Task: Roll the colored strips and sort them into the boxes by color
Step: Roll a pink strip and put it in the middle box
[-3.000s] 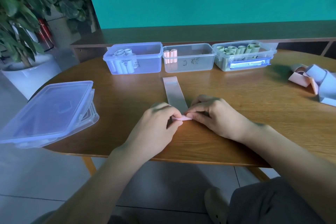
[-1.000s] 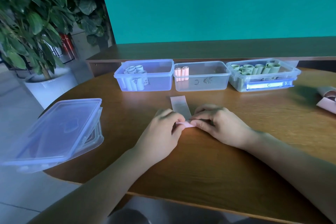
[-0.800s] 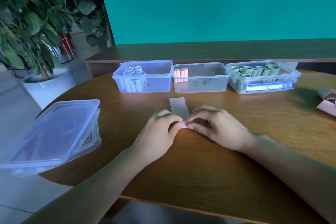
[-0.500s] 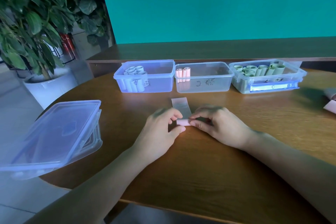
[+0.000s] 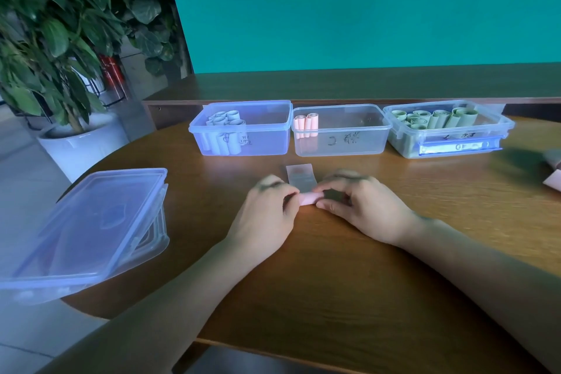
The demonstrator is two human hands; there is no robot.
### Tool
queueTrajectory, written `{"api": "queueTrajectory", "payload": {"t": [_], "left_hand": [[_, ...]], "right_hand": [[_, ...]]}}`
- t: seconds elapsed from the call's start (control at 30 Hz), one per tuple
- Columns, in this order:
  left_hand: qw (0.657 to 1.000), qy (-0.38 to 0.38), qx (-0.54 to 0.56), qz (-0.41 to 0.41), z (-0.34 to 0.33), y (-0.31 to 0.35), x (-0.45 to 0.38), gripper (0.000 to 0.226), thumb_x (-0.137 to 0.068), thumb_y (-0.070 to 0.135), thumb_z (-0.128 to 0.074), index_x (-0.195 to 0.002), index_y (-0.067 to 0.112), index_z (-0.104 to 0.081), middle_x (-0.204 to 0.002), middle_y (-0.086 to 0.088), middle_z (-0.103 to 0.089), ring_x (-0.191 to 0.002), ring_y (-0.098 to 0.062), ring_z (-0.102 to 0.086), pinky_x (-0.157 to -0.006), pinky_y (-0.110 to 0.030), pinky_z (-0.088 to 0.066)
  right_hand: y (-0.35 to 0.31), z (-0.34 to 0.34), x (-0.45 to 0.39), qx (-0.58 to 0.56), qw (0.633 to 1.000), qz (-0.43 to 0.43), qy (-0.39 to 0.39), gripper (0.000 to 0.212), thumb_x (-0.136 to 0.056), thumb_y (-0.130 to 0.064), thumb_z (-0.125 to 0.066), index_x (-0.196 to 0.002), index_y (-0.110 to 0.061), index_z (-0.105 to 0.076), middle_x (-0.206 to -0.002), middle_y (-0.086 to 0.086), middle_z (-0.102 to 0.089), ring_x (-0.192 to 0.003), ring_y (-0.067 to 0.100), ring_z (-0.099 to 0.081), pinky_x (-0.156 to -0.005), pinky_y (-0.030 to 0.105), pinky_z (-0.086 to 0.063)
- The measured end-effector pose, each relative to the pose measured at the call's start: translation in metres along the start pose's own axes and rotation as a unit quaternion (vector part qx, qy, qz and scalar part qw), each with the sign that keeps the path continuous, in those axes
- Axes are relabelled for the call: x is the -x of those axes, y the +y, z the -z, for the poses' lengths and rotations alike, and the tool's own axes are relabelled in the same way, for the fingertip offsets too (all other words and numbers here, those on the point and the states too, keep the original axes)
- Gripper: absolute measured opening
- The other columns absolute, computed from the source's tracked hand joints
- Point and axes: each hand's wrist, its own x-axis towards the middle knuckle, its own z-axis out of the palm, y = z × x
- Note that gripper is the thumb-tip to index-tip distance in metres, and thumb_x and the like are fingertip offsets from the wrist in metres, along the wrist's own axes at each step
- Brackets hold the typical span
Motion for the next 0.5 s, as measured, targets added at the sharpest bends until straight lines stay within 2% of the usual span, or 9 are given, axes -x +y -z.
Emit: {"api": "queueTrajectory", "payload": {"t": [0.1, 0.23, 0.33, 0.43, 0.5], "left_hand": [[0.999, 0.014, 0.018, -0.028, 0.001, 0.002, -0.001, 0.021, -0.1, 0.027, -0.058, -0.116, 0.022, -0.071, -0.114, 0.007, -0.06, -0.101, -0.008, -0.056, -0.088, -0.022, -0.049], [0.999, -0.005, 0.008, -0.043, -0.001, 0.001, -0.004, 0.018, -0.1, 0.032, -0.058, -0.113, 0.028, -0.069, -0.113, 0.012, -0.06, -0.099, -0.003, -0.053, -0.081, -0.008, -0.039], [0.999, -0.002, 0.009, -0.035, -0.003, -0.003, -0.009, 0.018, -0.1, 0.033, -0.057, -0.113, 0.029, -0.069, -0.112, 0.013, -0.061, -0.1, -0.004, -0.053, -0.081, -0.014, -0.042], [0.999, 0.0, 0.012, -0.031, -0.005, -0.006, -0.016, 0.021, -0.101, 0.031, -0.055, -0.115, 0.027, -0.069, -0.112, 0.009, -0.063, -0.103, -0.009, -0.055, -0.086, -0.023, -0.049], [1.0, 0.001, 0.004, -0.027, -0.007, -0.008, -0.02, 0.024, -0.103, 0.032, -0.05, -0.117, 0.028, -0.07, -0.113, 0.008, -0.064, -0.104, -0.009, -0.055, -0.085, -0.026, -0.05]], "right_hand": [[0.002, -0.001, -0.006, 0.004, 1.0, -0.003, 0.001, 0.025, -0.101, -0.038, -0.059, -0.123, -0.032, -0.069, -0.12, -0.019, -0.062, -0.105, 0.002, -0.059, -0.088, 0.028, -0.052], [0.006, -0.002, -0.012, 0.006, 1.0, 0.0, -0.006, 0.026, -0.103, -0.042, -0.055, -0.124, -0.035, -0.069, -0.121, -0.02, -0.063, -0.109, 0.004, -0.061, -0.092, 0.036, -0.054], [0.008, -0.003, -0.015, -0.007, 1.0, -0.01, 0.01, 0.026, -0.102, -0.041, -0.057, -0.123, -0.034, -0.069, -0.123, -0.02, -0.064, -0.107, 0.003, -0.062, -0.09, 0.033, -0.054], [0.01, -0.004, -0.017, -0.04, 0.999, -0.013, 0.027, 0.024, -0.098, -0.036, -0.064, -0.121, -0.033, -0.071, -0.119, -0.019, -0.066, -0.103, 0.001, -0.062, -0.087, 0.024, -0.051], [0.012, -0.004, -0.019, -0.033, 0.999, -0.019, 0.017, 0.024, -0.098, -0.037, -0.065, -0.121, -0.034, -0.071, -0.12, -0.02, -0.066, -0.103, 0.001, -0.062, -0.086, 0.025, -0.051]]}}
